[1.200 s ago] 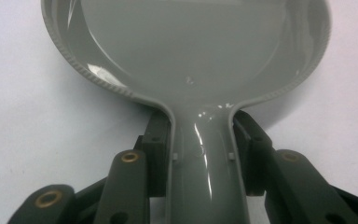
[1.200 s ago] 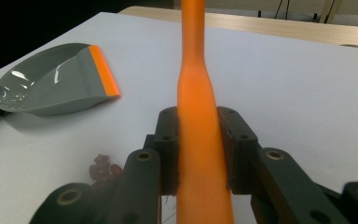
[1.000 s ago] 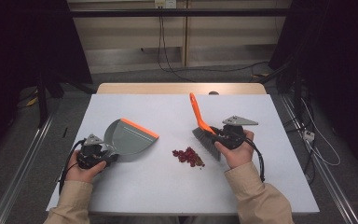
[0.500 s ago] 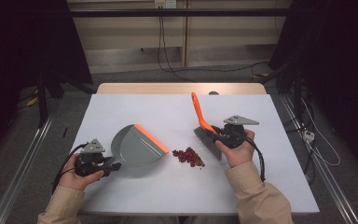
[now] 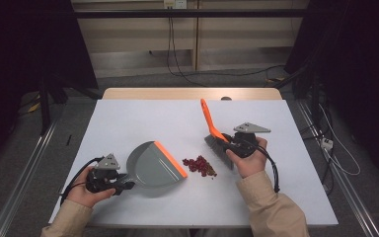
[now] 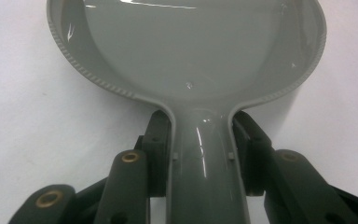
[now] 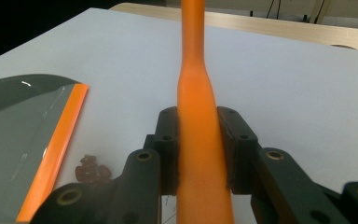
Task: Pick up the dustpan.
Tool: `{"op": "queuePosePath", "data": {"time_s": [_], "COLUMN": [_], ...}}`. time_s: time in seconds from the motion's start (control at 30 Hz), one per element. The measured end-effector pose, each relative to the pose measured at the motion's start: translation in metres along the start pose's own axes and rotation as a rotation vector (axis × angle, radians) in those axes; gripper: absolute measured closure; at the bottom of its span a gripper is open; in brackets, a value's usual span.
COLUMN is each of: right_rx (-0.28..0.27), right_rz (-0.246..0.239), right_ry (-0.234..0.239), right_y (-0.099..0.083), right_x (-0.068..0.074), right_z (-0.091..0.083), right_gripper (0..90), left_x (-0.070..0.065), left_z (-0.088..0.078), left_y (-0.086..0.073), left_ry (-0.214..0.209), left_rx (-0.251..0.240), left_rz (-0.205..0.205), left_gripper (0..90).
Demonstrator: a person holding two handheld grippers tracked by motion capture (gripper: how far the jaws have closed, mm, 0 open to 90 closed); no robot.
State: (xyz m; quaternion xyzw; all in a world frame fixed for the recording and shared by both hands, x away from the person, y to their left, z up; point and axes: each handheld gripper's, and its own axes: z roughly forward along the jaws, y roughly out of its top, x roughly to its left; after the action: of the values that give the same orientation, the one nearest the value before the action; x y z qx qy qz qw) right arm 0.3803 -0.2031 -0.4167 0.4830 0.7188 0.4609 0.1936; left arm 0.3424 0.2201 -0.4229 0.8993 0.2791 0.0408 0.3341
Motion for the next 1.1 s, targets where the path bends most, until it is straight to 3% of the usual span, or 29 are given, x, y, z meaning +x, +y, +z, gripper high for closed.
{"op": "queuePosePath", "data": {"time_s": [0.8, 1.1], "right_rx": [0.014, 0.035], "right_rz": [-0.032, -0.087], "right_ry": [-0.027, -0.048], "right_y": [-0.004, -0.011], "right_x": [0.002, 0.012], "right_z": [0.003, 0.008], "right_gripper": [71.4, 71.3], "left_x": [-0.011, -0.019], "left_z": [0.006, 0.010], "left_y": [0.005, 0.008], "left_ry": [-0.053, -0.082], "left_rx": [0.032, 0.034], "left_rz": [0.059, 0.084], "left_gripper": [62.9, 62.8]}}
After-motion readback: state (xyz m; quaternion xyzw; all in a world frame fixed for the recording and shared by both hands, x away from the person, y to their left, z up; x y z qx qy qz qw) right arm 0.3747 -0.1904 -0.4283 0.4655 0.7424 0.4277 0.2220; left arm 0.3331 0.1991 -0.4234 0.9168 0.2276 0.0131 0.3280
